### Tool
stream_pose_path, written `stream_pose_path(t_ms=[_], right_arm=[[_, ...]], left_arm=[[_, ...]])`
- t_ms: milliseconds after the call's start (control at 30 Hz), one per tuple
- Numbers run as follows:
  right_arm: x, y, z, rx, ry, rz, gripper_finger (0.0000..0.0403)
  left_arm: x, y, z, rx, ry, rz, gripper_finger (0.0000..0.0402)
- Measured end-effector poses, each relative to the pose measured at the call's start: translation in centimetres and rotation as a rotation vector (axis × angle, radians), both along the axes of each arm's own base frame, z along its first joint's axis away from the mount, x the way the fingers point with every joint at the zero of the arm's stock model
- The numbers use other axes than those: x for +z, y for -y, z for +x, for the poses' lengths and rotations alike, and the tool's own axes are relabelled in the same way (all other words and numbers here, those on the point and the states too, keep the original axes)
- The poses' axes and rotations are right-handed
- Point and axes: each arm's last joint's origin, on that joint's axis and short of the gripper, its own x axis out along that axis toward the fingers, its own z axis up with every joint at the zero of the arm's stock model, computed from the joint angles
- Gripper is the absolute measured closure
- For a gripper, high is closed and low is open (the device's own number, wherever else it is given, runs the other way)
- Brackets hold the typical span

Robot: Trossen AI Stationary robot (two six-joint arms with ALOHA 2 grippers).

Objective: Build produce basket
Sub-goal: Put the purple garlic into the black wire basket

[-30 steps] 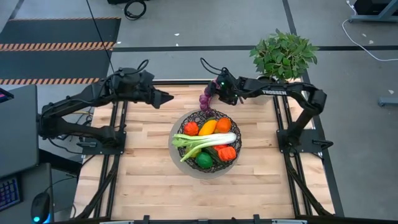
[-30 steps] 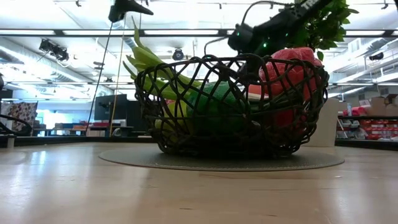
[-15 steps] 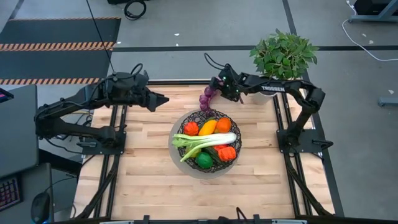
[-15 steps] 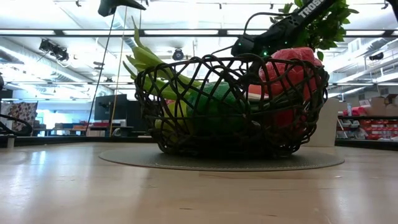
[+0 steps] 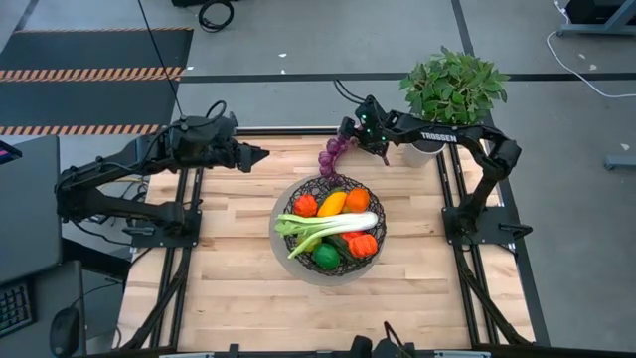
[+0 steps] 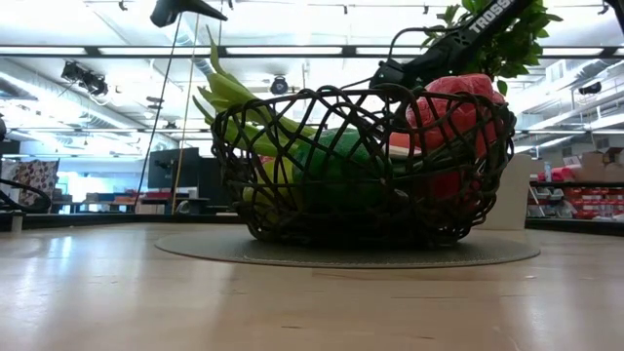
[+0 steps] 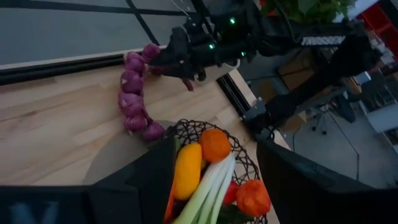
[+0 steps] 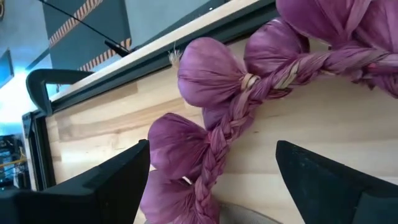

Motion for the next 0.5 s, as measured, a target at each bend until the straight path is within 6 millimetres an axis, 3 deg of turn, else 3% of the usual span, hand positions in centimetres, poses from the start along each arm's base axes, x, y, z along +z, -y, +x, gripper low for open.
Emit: stream_pose_path(t_ms=[500], right_arm=[[0.04,0.18,-0.06,-0.046,-0.022,-0.04,0.0053]], left_arm=[[-0.04,-0.24,0.04,0.093,0.013,-0.017,0.017]])
